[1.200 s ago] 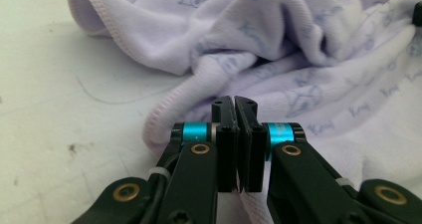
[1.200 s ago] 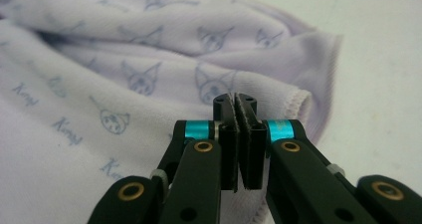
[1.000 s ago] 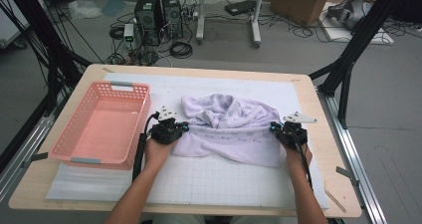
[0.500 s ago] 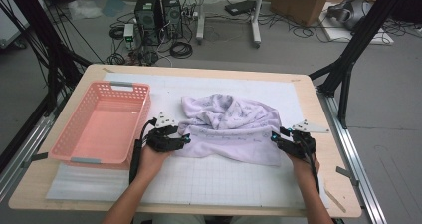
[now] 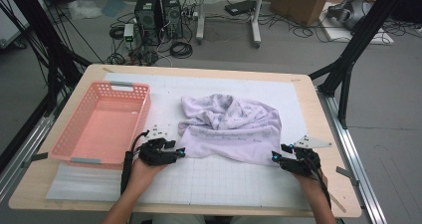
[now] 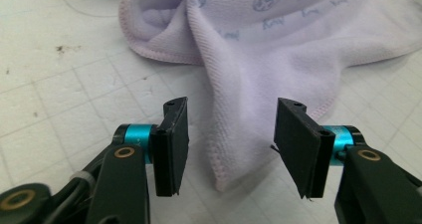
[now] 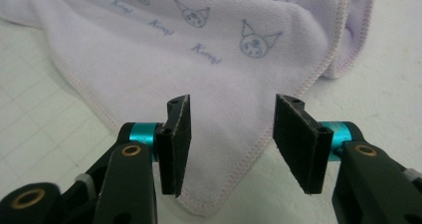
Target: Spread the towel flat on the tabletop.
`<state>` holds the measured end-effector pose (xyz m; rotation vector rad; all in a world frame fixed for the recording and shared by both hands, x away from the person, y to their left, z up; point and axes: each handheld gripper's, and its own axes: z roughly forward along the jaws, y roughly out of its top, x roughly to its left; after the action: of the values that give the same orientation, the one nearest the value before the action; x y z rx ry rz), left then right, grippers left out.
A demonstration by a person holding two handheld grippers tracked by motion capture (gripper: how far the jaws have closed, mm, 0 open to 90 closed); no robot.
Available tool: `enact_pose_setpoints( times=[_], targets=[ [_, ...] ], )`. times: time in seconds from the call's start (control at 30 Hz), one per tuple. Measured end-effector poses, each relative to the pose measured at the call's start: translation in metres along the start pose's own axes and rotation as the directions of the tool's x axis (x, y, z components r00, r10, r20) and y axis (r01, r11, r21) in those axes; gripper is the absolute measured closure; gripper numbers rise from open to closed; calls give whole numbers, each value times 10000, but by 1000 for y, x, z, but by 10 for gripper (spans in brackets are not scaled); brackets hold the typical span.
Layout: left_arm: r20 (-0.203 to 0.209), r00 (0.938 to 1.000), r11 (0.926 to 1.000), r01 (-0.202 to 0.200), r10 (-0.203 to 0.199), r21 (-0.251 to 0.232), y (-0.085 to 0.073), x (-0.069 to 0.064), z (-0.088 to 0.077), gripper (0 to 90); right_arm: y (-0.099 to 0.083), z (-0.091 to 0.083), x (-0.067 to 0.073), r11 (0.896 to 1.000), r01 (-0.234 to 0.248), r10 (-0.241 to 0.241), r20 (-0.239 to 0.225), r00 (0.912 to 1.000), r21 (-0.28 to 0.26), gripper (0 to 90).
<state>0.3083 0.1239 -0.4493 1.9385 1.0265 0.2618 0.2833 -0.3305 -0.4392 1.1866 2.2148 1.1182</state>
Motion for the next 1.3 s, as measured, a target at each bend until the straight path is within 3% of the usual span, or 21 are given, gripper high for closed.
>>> enact_pose_setpoints(
  times=[0.1, 0.2, 0.3, 0.43, 0.53, 0.6, 0.8, 1.07, 1.3],
  targets=[
    [-242, 9994, 9996, -245, 248, 124, -1, -2, 3, 492, -2, 4, 4, 9990, 207, -212, 100, 9997, 407, 487],
    [-590, 9960, 9976, -664, 675, 210, -1, -6, 4, 529, -4, 8, 9, 9925, 941, -950, 90, 9954, 780, 508],
    [-972, 9908, 9954, -925, 945, 252, -1, -8, 4, 619, -5, 8, 7, 9941, 814, -816, -8, 9967, 723, 509],
    [-773, 9902, 9930, -1141, 1160, 291, -2, -8, 3, 805, -6, 8, 7, 9947, 746, -752, 54, 9972, 714, 543],
    [-852, 9874, 9909, -1312, 1335, 312, -2, -11, 4, 845, -5, 8, 7, 9951, 667, -677, 104, 9977, 728, 580],
    [-753, 9895, 9922, -1211, 1230, 295, -2, -9, 3, 846, -5, 8, 8, 9943, 756, -767, 117, 9970, 745, 633],
    [-533, 9947, 9961, -871, 877, 137, -2, -7, 2, 849, -4, 9, 10, 9944, 731, -693, -508, 9963, 767, 857],
    [-238, 9988, 9990, -423, 420, -120, -9, -8, -8, 850, -8, 3, 11, 9965, 336, -297, -521, 9982, 761, 870],
    [-191, 9995, 9988, -275, 267, -403, -17, -19, -24, 850, -17, -10, 18, 9961, 258, -214, -522, 9984, 845, 870]
  ],
)
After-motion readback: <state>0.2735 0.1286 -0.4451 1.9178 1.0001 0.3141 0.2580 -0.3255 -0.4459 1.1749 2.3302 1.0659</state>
